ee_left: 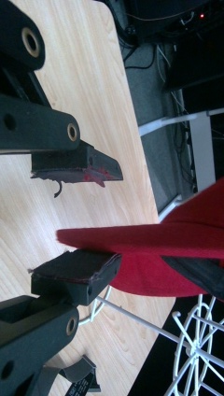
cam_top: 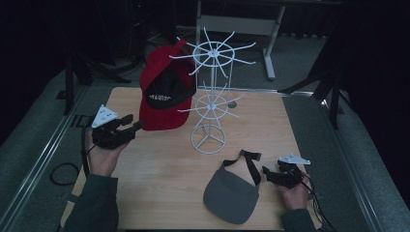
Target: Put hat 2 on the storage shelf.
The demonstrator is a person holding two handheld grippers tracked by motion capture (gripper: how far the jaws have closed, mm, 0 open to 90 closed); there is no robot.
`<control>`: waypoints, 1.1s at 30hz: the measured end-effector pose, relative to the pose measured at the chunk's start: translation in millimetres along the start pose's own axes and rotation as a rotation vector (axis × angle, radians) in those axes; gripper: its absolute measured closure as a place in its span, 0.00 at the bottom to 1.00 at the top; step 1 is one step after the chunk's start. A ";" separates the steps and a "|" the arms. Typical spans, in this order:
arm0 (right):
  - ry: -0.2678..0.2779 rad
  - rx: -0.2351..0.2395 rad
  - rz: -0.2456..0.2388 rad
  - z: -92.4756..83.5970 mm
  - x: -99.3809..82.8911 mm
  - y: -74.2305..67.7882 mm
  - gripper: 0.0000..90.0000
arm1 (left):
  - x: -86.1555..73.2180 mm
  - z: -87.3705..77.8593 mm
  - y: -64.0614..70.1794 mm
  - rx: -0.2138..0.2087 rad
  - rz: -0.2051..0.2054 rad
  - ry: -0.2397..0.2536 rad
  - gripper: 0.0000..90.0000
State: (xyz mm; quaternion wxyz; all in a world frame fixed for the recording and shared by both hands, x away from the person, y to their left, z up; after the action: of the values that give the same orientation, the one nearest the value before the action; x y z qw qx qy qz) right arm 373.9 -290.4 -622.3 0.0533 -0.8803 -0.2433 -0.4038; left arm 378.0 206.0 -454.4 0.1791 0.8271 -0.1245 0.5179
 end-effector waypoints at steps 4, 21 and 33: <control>-0.001 0.000 0.001 0.7 0.5 -0.3 0.30 | -5.7 0.8 -1.7 0.000 -0.007 -0.010 0.61; -0.054 0.059 -0.049 -1.0 4.2 -8.3 0.39 | -19.0 10.8 6.5 0.039 0.026 -0.038 0.59; 0.001 0.110 -0.114 -10.4 31.2 -17.3 0.60 | -21.0 14.5 9.3 0.023 0.008 -0.042 0.59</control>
State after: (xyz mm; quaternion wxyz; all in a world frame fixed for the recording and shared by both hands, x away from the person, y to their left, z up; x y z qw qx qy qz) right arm 375.9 -266.3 -594.1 0.0787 -0.8606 -0.3150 -0.3924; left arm 377.1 191.8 -477.5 0.1648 0.8394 -0.1254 0.5025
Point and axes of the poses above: each handheld gripper's, and its own axes: z roughly forward along the jaws, x roughly out of its top, y roughly to its right, the point moved 8 cm from there along z, roughly forward along the jaws, and after that the axes turned 7 degrees about -z, right-handed, at the moved point
